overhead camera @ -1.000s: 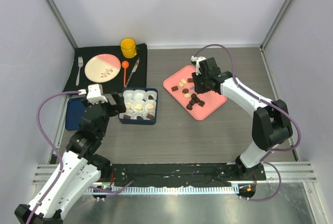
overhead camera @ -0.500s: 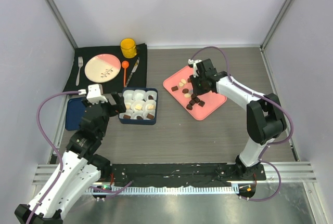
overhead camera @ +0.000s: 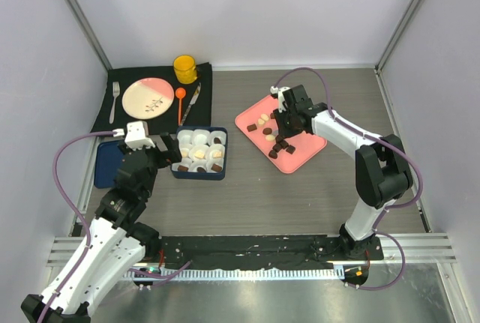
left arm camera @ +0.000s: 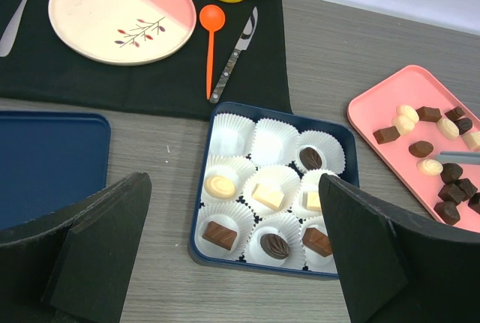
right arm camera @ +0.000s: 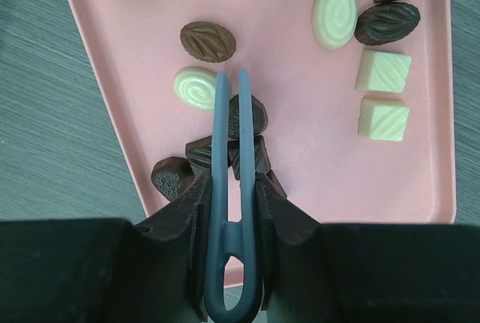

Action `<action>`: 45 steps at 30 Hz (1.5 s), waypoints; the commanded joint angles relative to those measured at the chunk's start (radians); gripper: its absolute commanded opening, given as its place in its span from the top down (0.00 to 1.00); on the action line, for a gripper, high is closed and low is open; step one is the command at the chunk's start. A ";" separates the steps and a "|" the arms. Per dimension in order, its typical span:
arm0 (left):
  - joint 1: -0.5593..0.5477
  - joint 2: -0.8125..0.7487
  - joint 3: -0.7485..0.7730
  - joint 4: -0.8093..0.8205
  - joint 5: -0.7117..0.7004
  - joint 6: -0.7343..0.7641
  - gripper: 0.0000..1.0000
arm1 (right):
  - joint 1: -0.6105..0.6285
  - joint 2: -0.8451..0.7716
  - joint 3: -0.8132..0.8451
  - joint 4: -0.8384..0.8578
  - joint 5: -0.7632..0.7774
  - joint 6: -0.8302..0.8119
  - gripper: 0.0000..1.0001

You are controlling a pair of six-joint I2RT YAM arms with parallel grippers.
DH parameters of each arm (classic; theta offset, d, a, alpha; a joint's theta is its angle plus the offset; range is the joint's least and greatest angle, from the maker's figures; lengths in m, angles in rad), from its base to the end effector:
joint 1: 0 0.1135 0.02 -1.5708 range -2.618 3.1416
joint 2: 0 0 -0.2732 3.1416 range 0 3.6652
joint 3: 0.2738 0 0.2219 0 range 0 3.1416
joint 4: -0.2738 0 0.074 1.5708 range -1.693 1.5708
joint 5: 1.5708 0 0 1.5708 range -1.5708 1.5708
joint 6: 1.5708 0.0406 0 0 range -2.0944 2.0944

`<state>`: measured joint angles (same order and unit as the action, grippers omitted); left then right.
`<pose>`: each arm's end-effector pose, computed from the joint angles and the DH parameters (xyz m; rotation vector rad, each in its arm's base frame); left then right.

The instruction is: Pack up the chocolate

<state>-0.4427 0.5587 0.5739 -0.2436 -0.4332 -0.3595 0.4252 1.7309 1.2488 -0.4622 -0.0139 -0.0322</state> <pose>0.1058 -0.0313 0.2965 -0.2335 1.7663 -0.1887 0.3166 0.1440 0.2445 -0.5778 2.4571 0.1768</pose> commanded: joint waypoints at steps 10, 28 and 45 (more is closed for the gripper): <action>0.006 -0.003 0.040 0.036 0.004 0.007 0.00 | 0.007 -0.062 0.003 -0.053 -0.047 -0.020 0.77; 0.006 0.001 0.040 0.038 0.010 0.007 0.00 | 0.018 -0.100 0.063 -0.122 -0.090 -0.058 0.76; 0.006 0.000 0.040 0.035 0.008 0.007 0.00 | 0.090 -0.053 0.080 -0.076 -0.044 -0.021 0.67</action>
<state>-0.4427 0.5591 0.5739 -0.2436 -0.4328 -0.3595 0.4980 1.6672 1.2858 -0.5762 -0.0872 -0.0654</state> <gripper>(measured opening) 0.996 0.323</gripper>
